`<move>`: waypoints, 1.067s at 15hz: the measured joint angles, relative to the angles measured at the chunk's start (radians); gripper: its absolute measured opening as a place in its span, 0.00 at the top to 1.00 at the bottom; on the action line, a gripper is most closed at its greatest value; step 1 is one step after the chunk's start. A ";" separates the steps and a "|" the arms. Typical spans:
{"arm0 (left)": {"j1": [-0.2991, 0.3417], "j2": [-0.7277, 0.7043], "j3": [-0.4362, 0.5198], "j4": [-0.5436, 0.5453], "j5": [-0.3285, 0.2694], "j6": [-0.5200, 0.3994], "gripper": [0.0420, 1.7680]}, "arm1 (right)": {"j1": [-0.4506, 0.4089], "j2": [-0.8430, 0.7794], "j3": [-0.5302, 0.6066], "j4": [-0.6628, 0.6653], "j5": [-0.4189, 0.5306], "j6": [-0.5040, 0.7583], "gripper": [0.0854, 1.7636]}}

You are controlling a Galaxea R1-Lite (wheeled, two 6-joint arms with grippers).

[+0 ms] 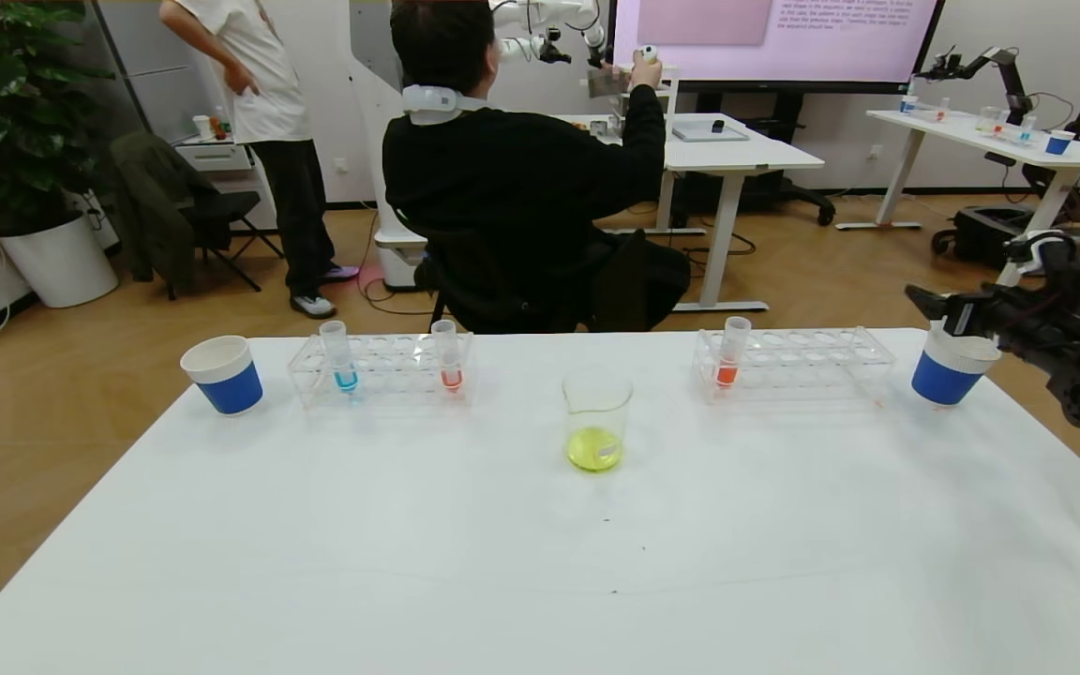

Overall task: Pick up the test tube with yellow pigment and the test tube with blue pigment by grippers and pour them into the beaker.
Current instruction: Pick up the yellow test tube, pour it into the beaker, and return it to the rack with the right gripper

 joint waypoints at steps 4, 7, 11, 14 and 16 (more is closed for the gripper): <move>0.000 0.000 0.000 0.000 0.000 0.000 0.01 | 0.138 -0.103 0.016 0.039 -0.066 0.005 0.02; 0.000 0.000 0.000 0.000 0.000 0.000 0.01 | 0.284 -0.206 0.081 0.049 -0.127 0.006 0.02; 0.000 0.000 0.000 0.000 0.000 0.000 0.01 | 0.396 -0.402 0.244 0.040 -0.136 0.017 0.02; 0.000 0.000 0.000 0.000 0.000 0.000 0.01 | 0.416 -0.592 0.363 0.037 -0.136 0.036 0.02; 0.000 0.000 0.000 0.000 0.000 0.000 0.01 | 0.420 -0.737 0.443 0.037 -0.137 0.038 0.02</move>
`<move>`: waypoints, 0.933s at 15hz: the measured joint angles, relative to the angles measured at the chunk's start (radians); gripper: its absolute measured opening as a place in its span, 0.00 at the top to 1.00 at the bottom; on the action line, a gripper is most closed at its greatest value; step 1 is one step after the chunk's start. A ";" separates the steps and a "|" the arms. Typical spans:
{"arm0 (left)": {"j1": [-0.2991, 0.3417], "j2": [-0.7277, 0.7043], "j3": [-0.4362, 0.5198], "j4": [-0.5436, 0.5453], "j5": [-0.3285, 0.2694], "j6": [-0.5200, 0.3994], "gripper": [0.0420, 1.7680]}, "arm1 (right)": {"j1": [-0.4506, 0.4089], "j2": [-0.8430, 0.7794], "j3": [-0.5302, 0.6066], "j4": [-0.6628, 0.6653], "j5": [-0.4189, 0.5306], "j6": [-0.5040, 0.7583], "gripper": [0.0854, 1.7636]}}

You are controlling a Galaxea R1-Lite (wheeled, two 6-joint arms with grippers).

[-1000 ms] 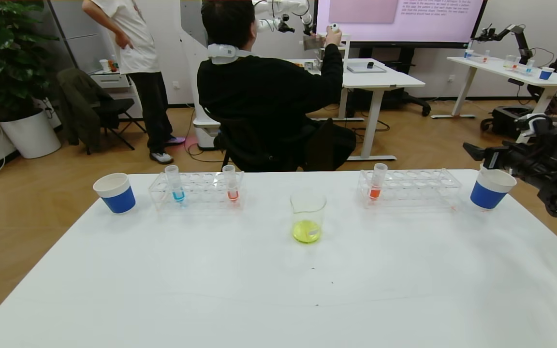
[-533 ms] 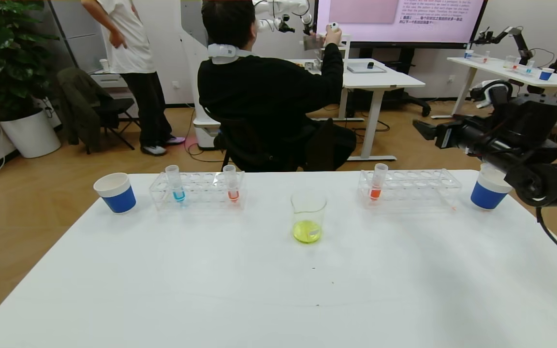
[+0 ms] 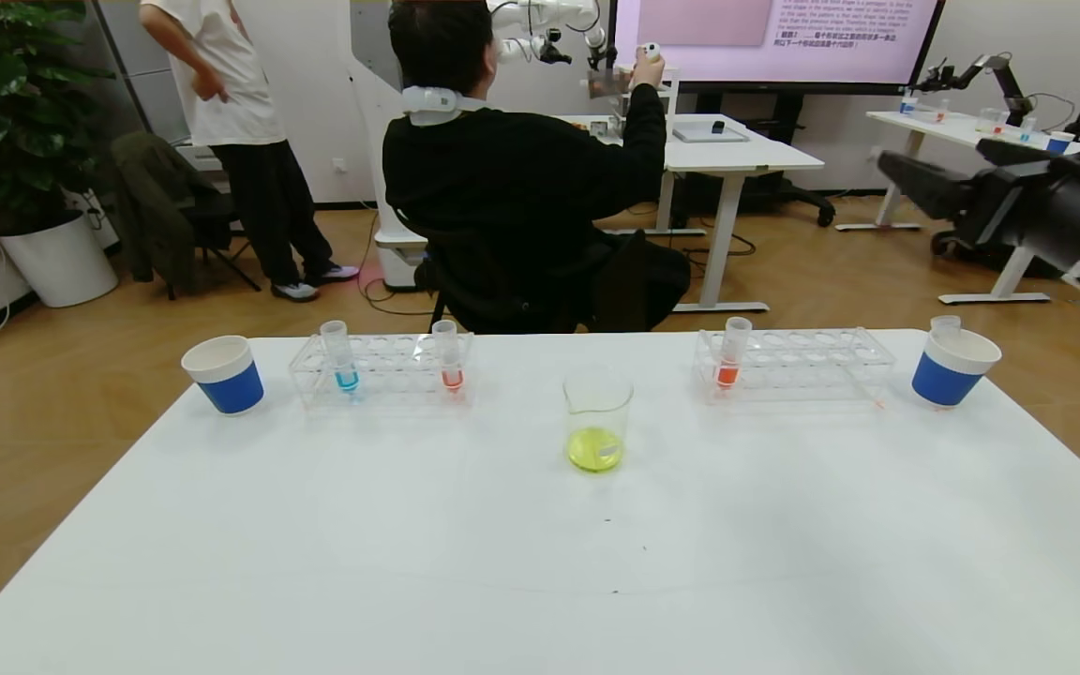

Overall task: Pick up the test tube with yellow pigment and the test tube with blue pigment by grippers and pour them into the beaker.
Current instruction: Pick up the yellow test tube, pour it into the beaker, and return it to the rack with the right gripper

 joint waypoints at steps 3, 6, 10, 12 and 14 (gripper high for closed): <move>0.000 0.000 0.000 0.000 0.000 0.000 0.01 | -0.001 -0.254 0.136 0.002 0.003 0.000 0.02; 0.000 0.000 0.000 0.000 0.000 0.000 0.01 | -0.007 -0.532 0.280 0.023 0.010 -0.004 0.02; 0.000 0.000 0.000 0.000 0.000 0.000 0.01 | -0.014 -0.912 0.436 0.185 0.014 -0.009 0.02; 0.000 0.000 0.000 0.000 0.000 0.000 0.01 | -0.015 -1.087 0.481 0.311 0.014 -0.018 0.02; 0.000 0.000 0.000 0.000 0.000 0.000 0.01 | -0.023 -1.251 0.523 0.423 0.015 -0.042 0.02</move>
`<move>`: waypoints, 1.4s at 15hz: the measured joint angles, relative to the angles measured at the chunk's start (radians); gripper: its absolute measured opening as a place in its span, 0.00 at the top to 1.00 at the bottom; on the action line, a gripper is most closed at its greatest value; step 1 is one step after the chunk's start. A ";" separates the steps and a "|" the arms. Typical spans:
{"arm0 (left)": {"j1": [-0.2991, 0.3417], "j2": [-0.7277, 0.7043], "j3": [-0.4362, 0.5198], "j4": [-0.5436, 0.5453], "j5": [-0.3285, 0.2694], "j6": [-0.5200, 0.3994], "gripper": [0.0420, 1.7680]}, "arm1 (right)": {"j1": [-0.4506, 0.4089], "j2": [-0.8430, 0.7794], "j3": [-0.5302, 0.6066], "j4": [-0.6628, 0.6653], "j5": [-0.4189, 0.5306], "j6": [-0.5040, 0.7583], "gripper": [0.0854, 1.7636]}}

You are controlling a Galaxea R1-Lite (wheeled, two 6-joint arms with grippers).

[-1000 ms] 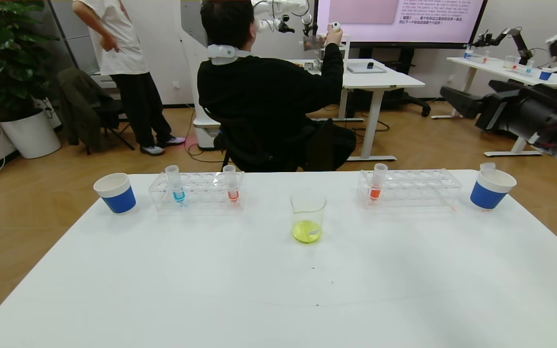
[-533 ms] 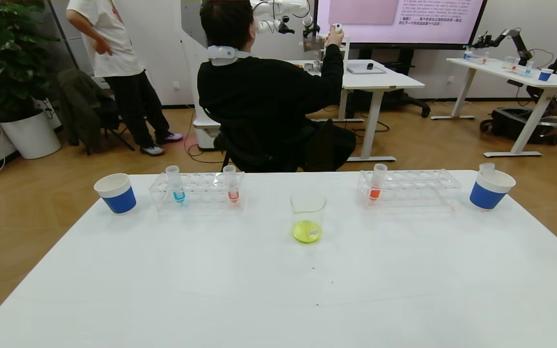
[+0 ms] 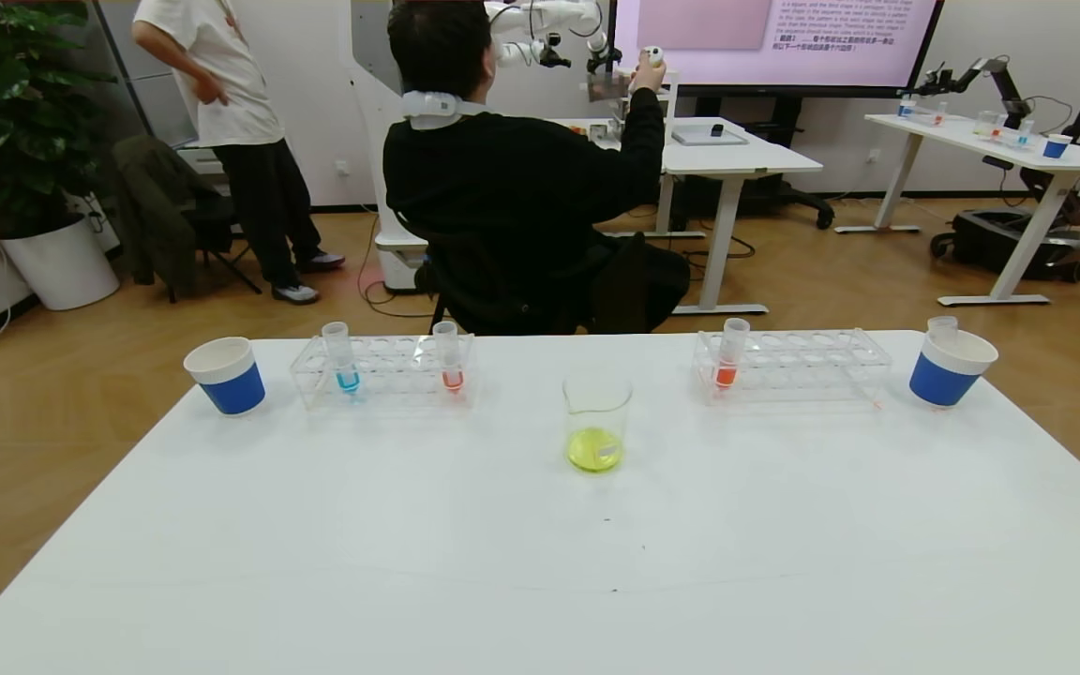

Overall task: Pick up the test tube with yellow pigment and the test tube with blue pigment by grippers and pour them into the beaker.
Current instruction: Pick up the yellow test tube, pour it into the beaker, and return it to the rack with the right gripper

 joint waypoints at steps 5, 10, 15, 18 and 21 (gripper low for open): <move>0.000 0.000 0.000 0.000 0.000 0.000 0.01 | -0.019 -0.267 0.171 0.100 -0.010 -0.035 0.02; 0.000 0.000 0.000 0.000 0.000 0.000 0.01 | -0.021 -0.320 0.386 0.184 -0.123 -0.093 0.02; 0.000 0.000 0.000 0.000 0.000 0.000 0.01 | -0.021 -0.324 0.410 0.459 -0.167 -0.086 0.02; 0.000 0.000 0.000 0.000 0.000 0.000 0.01 | -0.020 -0.324 0.411 0.450 -0.172 -0.076 0.02; 0.000 0.000 0.000 0.000 0.000 0.000 0.01 | -0.020 -0.324 0.412 0.449 -0.173 -0.075 0.02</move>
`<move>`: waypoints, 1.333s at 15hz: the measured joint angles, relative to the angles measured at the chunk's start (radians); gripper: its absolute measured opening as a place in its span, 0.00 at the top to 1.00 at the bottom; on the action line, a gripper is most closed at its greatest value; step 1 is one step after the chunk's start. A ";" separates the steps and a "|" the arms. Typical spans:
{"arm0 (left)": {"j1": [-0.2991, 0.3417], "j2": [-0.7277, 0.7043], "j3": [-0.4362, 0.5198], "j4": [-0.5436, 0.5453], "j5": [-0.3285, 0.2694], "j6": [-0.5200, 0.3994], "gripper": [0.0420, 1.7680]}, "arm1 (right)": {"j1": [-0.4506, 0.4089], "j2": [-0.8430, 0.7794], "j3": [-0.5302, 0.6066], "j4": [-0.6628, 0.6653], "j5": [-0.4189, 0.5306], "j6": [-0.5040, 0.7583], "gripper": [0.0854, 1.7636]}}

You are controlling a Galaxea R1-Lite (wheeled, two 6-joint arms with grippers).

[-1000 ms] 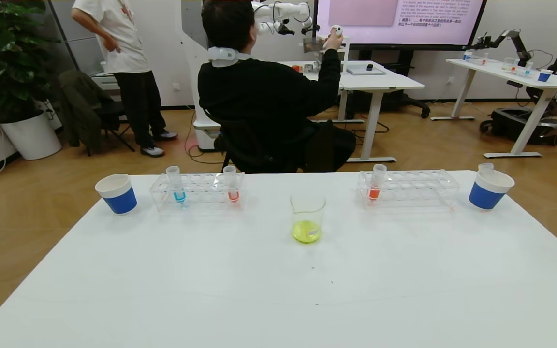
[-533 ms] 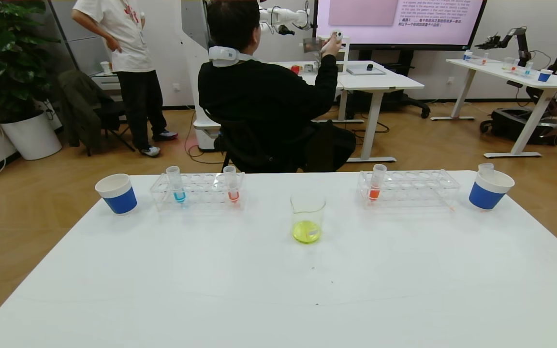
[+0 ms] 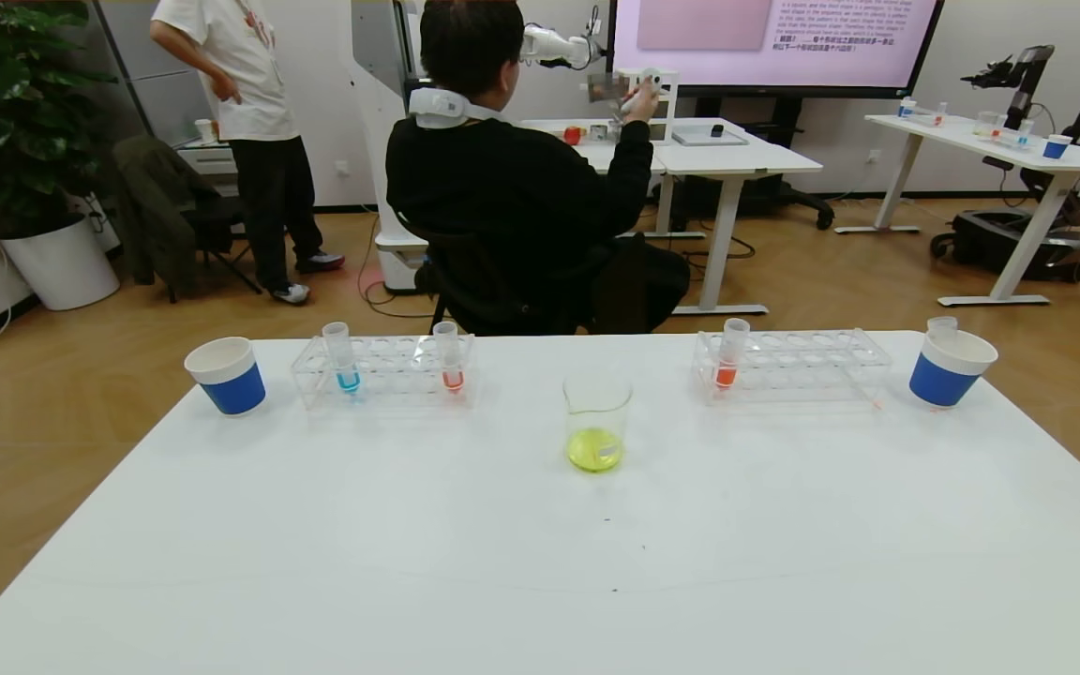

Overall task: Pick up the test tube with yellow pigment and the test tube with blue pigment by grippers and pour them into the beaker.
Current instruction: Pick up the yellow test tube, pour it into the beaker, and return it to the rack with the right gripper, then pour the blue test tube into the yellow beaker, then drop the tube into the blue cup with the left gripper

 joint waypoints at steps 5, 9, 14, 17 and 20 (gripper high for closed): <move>0.000 0.000 0.000 0.000 0.000 0.001 0.01 | 0.000 0.000 0.000 0.000 0.000 0.000 0.02; 0.000 0.000 0.000 0.001 -0.001 0.008 0.01 | 0.000 0.000 0.000 0.000 0.000 0.001 0.02; -0.001 0.005 -0.054 -0.003 -0.022 0.001 0.01 | 0.000 0.000 0.000 0.000 0.000 0.001 0.02; -0.004 0.087 -0.200 0.006 -0.038 0.000 0.01 | 0.000 0.000 0.000 -0.001 0.000 0.000 0.02; -0.013 0.265 -0.360 -0.012 -0.039 -0.005 0.01 | 0.000 0.000 0.000 0.000 0.000 0.000 0.02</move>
